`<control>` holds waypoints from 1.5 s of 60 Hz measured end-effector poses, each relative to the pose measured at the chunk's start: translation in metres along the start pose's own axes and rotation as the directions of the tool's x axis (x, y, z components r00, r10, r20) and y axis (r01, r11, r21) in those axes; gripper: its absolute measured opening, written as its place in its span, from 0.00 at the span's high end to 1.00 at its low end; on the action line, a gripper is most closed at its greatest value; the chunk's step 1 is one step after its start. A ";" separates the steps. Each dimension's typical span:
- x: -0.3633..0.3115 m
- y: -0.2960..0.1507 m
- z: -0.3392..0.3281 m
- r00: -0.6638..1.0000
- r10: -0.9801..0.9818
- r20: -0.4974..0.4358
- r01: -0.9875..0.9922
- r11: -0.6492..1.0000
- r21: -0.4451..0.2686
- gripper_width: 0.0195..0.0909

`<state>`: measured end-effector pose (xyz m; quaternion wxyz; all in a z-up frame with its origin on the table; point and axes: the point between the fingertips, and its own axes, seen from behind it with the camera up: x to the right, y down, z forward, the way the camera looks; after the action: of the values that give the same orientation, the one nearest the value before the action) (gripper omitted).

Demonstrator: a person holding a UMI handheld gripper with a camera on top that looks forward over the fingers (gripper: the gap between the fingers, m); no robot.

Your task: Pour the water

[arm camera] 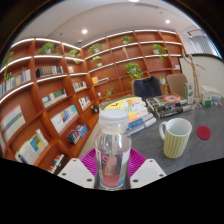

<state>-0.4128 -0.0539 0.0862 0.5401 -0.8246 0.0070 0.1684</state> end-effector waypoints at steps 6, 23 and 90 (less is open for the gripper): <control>0.010 -0.014 0.007 0.977 0.213 0.010 -0.213 0.977 -0.027 0.74; 0.033 -0.061 0.025 0.672 0.736 0.081 -0.737 0.676 -0.014 0.72; 0.132 -0.194 -0.024 0.887 0.442 -0.129 -0.413 0.888 0.205 0.71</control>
<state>-0.2446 0.0282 0.2290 0.5558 -0.7644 0.2501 0.2104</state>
